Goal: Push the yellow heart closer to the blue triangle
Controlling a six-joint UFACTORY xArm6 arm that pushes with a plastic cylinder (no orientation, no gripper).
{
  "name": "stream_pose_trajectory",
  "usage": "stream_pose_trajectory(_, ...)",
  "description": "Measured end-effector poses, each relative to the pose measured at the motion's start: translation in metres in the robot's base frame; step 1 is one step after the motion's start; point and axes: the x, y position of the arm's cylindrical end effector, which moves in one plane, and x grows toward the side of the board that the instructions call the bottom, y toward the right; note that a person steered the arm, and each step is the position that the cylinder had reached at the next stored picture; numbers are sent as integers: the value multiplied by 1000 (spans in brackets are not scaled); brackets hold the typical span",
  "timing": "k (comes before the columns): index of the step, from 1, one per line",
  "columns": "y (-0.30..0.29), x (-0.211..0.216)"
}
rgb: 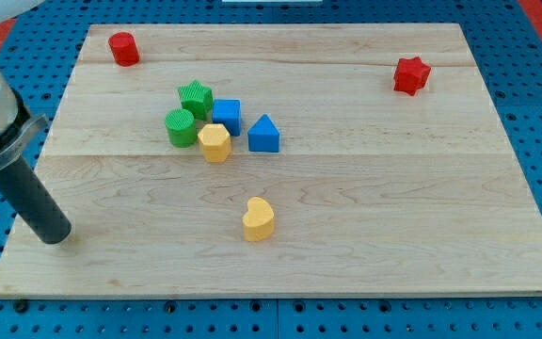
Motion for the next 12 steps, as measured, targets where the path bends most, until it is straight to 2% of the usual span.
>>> stream_pose_trajectory(2,1,59)
stream_pose_trajectory(3,39,50)
stream_pose_trajectory(4,123,27)
stream_pose_trajectory(5,171,17)
stream_pose_trajectory(8,226,-34)
stream_pose_trajectory(10,303,-31)
stream_pose_trajectory(11,312,-29)
stream_pose_trajectory(12,291,-8)
